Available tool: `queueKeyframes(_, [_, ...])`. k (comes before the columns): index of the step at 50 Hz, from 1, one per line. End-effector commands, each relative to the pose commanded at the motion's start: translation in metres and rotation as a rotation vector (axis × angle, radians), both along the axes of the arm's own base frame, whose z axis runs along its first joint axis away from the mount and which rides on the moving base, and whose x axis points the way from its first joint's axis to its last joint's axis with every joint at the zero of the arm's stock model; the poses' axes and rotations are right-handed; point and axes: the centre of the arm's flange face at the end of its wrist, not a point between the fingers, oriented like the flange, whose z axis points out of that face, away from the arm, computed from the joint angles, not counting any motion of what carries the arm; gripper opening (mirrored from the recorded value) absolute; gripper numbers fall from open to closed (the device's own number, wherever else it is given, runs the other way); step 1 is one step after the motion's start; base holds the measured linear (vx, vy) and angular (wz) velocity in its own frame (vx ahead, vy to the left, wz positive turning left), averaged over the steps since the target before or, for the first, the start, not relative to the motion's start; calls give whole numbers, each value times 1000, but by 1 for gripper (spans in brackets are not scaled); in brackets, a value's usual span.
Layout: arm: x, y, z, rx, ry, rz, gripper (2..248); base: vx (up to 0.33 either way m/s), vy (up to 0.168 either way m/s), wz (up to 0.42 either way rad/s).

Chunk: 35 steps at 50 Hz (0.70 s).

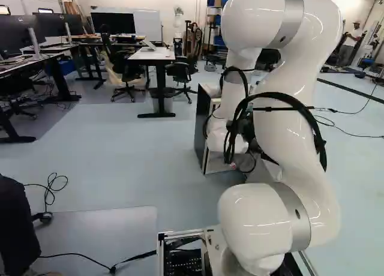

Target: Open the fridge door

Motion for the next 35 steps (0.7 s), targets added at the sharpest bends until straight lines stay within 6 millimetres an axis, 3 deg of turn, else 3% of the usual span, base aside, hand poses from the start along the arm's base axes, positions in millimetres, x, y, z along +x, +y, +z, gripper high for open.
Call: queueKeyframes(35, [6,10,27,74,-54,255,247,0,0,0])
